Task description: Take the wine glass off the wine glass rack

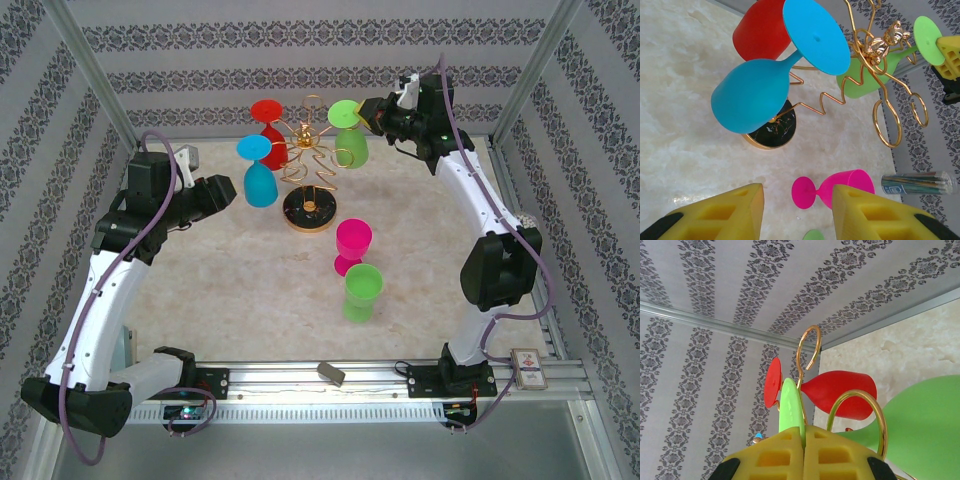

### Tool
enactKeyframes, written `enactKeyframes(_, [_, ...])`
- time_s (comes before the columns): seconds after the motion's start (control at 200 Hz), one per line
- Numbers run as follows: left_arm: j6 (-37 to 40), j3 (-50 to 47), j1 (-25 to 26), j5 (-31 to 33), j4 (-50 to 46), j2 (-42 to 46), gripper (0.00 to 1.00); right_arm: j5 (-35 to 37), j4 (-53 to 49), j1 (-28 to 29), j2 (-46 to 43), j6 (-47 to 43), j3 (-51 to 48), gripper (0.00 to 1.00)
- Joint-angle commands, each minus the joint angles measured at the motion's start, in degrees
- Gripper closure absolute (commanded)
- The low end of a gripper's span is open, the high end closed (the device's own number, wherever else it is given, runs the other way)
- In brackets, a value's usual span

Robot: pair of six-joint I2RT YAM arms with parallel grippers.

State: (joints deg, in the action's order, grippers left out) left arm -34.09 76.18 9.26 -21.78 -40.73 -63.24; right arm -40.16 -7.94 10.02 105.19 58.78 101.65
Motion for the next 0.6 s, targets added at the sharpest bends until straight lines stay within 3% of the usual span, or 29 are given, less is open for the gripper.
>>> enactKeyframes(0.0, [-0.37, -0.66, -0.91, 0.25, 1.53, 1.03, 0.59, -0.71, 0.58, 0.80, 1.27, -0.35, 2.62, 1.00])
enactKeyframes(0.595, [0.25, -0.76, -1.00, 0.78, 1.38, 1.06, 0.58, 0.70, -2.74, 2.49, 2.76, -4.32, 4.61, 1.00])
